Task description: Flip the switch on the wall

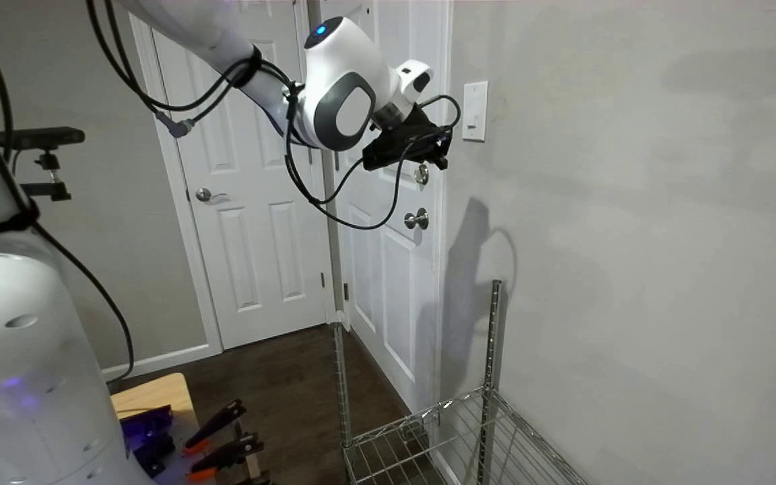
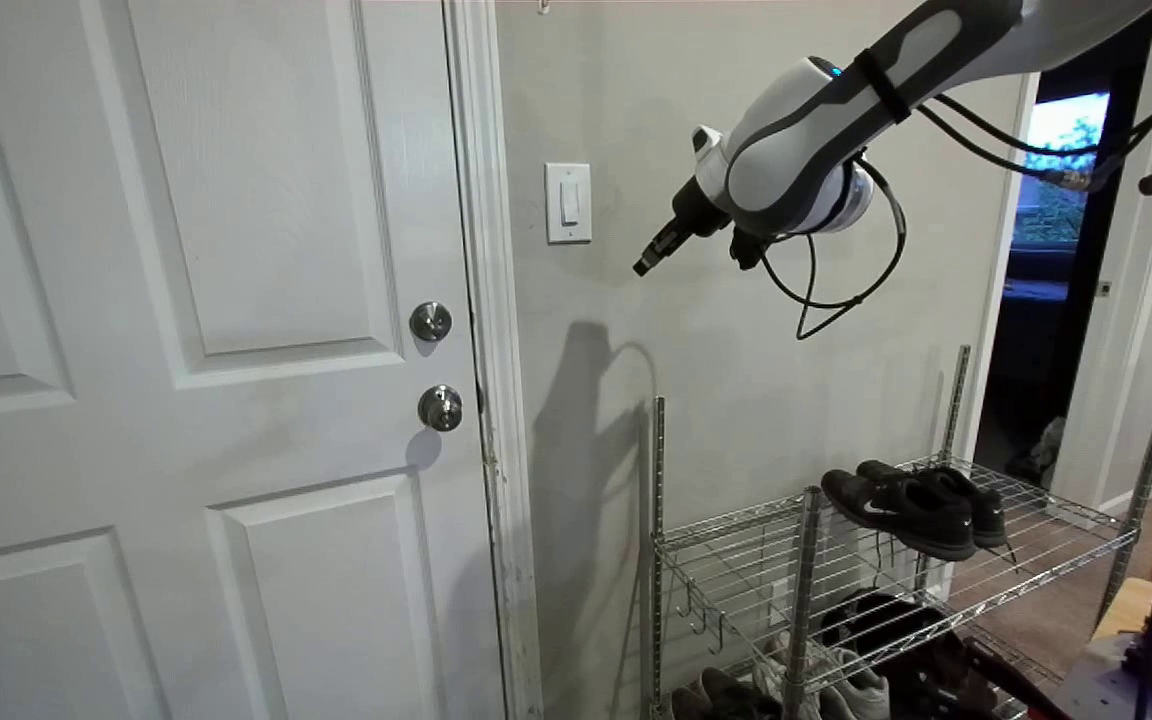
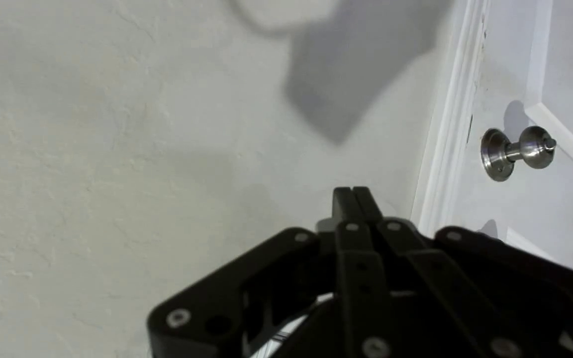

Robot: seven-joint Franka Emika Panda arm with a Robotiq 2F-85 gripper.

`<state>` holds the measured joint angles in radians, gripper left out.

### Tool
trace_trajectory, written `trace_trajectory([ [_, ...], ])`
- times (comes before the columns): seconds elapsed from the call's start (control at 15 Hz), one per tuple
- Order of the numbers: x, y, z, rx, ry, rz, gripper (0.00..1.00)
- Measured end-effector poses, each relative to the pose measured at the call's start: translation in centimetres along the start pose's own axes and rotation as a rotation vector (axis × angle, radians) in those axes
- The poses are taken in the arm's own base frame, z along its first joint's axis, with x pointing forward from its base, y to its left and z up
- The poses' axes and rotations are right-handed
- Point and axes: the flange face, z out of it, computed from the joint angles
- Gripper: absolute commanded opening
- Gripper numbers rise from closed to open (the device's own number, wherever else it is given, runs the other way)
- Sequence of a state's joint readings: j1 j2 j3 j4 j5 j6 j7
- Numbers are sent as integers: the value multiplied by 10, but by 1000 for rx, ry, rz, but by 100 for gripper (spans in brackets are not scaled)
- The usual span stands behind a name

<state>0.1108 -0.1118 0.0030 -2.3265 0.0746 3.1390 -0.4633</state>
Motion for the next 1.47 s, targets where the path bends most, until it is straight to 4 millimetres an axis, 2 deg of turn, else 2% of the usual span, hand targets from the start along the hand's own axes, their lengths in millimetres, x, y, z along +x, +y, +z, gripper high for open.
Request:
trace_trajectory([
  [0.27, 1, 0, 0, 0, 2, 1, 2],
  [0.53, 20, -3, -6, -33, 99, 6, 2],
  [0.87, 26, 10, -10, -95, 222, 76, 2],
  [1.0, 30, 3, -8, -89, 241, 99, 2],
  [1.27, 46, -25, -4, -48, 275, 113, 2],
  [1.47, 58, -31, 2, -37, 295, 128, 2],
])
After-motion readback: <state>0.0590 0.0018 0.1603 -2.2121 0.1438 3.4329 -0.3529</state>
